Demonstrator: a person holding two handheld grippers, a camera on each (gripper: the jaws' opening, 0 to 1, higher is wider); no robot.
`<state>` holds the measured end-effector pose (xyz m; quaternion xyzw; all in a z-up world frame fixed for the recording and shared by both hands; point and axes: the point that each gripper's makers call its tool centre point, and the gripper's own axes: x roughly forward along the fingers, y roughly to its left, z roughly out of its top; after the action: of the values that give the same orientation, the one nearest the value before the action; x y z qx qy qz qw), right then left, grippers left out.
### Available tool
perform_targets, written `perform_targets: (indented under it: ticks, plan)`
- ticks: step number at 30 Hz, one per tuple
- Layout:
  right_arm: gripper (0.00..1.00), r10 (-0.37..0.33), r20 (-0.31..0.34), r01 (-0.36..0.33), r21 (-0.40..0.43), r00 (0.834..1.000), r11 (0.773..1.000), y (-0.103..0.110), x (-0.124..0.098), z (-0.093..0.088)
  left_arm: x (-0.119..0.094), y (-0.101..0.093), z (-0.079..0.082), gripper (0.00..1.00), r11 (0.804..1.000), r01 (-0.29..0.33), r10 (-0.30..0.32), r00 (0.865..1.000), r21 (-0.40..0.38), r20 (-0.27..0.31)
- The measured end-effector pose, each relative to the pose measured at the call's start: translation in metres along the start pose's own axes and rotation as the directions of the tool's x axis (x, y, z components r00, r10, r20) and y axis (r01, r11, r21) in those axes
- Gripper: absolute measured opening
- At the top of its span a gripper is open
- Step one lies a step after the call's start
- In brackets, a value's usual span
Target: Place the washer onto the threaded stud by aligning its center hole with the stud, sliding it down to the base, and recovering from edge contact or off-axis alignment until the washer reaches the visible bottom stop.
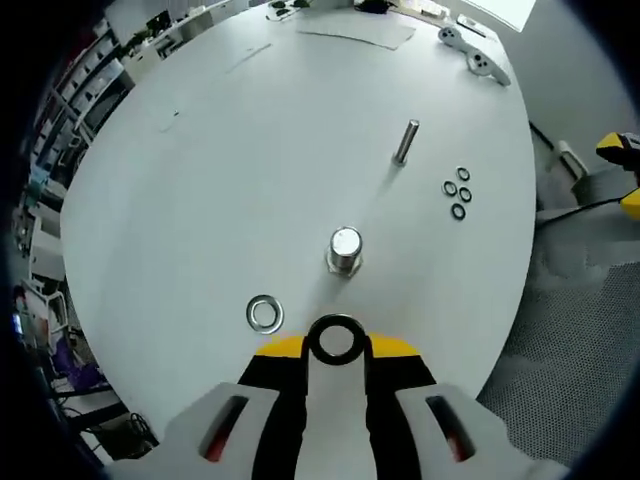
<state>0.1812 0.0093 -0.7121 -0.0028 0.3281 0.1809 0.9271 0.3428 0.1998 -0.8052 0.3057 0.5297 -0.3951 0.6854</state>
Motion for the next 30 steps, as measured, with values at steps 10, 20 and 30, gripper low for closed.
perform_targets:
  ticks: [10,20,30]
  plan:
    - [0.35,-0.008,0.003,0.008,0.004,1.000,1.000,-0.002,-0.001,0.000,-0.008,-0.005,0.024,0.19,0.999,0.014,-0.015,1.000,0.049,0.020]
    - [0.35,-0.016,0.007,0.016,0.008,1.000,1.000,-0.003,-0.001,0.000,-0.008,-0.005,0.041,0.19,0.997,0.005,-0.009,0.999,0.081,0.044]
    - [0.35,-0.024,0.012,0.024,0.012,1.000,1.000,-0.005,-0.001,0.001,0.000,-0.007,0.048,0.19,0.995,0.009,-0.012,0.999,0.103,0.036]
